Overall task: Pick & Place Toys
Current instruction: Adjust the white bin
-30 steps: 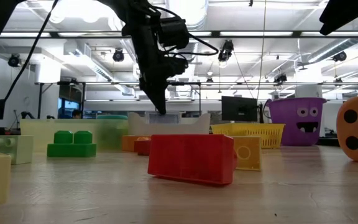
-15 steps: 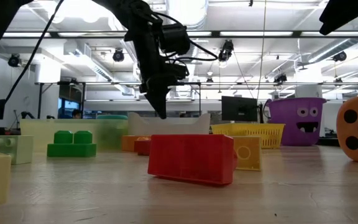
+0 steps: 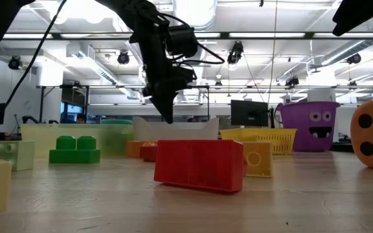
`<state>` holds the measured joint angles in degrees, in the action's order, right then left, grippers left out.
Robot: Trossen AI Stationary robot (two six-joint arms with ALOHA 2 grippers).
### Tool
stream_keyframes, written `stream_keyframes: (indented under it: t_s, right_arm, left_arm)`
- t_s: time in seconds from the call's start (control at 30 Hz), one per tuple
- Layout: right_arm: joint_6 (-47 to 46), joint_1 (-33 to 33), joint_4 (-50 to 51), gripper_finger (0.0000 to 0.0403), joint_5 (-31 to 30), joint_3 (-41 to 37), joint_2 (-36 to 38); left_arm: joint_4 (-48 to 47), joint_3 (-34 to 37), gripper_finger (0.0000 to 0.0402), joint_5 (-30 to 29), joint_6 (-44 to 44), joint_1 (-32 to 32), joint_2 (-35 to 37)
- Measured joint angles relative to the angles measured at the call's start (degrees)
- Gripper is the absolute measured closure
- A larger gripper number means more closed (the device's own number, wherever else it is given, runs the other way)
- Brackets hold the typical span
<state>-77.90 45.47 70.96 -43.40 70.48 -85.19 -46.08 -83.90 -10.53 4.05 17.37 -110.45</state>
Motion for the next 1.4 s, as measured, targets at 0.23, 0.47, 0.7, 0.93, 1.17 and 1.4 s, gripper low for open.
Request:
stream_keyframes:
  t_s: [0.23,0.47,0.7,0.93,1.17,1.4]
  right_arm:
    - [0.30,-0.04,-0.04,0.0145,-0.05,0.00,0.00]
    - [0.58,-0.04,-0.46,0.0145,-0.11,0.00,0.00]
    - [0.67,-0.04,-1.10,0.0145,-0.11,0.00,0.00]
    - [1.62,-0.04,-1.41,0.0145,-0.13,0.00,0.00]
    - [2.82,-0.04,-1.46,0.0145,-0.13,0.00,0.00]
    - [3.32,-0.04,-1.60,0.0145,-0.15,0.00,0.00]
  left_arm:
    - [-6.58,-1.46,0.0390,-0.43,4.87,-0.64,0.12]
    - [-18.61,-2.47,0.0304,1.36,5.94,-4.79,1.09]
    - [-29.08,-2.01,0.0195,4.14,5.27,-11.21,1.89]
    - [-24.79,-2.07,0.0111,-0.97,6.08,-13.82,3.25]
    - [-21.65,-2.35,0.0093,2.76,1.66,-14.12,3.50]
    - [-13.08,1.29,0.0188,5.04,-6.52,-16.82,2.61]
